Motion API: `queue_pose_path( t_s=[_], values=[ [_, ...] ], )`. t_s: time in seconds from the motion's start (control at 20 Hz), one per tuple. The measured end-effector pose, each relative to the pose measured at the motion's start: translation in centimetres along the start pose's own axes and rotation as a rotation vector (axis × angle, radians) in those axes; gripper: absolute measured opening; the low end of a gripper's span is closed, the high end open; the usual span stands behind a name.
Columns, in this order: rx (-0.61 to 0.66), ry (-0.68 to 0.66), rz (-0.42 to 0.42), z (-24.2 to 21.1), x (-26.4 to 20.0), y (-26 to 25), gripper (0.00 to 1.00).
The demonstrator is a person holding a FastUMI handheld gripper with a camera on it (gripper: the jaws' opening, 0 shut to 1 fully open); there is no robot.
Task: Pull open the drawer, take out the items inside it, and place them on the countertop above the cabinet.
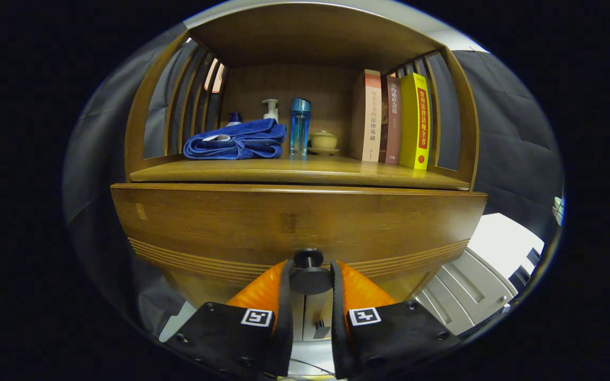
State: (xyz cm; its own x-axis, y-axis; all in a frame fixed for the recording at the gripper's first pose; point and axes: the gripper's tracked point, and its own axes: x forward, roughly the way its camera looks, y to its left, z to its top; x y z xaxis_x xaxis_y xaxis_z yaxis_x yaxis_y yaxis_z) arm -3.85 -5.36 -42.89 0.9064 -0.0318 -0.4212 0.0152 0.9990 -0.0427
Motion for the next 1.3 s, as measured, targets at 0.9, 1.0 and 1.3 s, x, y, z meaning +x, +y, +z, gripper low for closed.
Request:
queue_pose_path(
  t_s=[0.9, 1.0, 1.3],
  values=[
    [-0.015, 0.06, 0.031, -1.9, -6.4, 0.0, 0.39],
    [-0.011, 0.069, 0.04, -2.1, -7.1, 0.0, 0.39],
    [-0.013, 0.095, 0.04, -2.6, -8.4, 0.0, 0.39]
  ],
)
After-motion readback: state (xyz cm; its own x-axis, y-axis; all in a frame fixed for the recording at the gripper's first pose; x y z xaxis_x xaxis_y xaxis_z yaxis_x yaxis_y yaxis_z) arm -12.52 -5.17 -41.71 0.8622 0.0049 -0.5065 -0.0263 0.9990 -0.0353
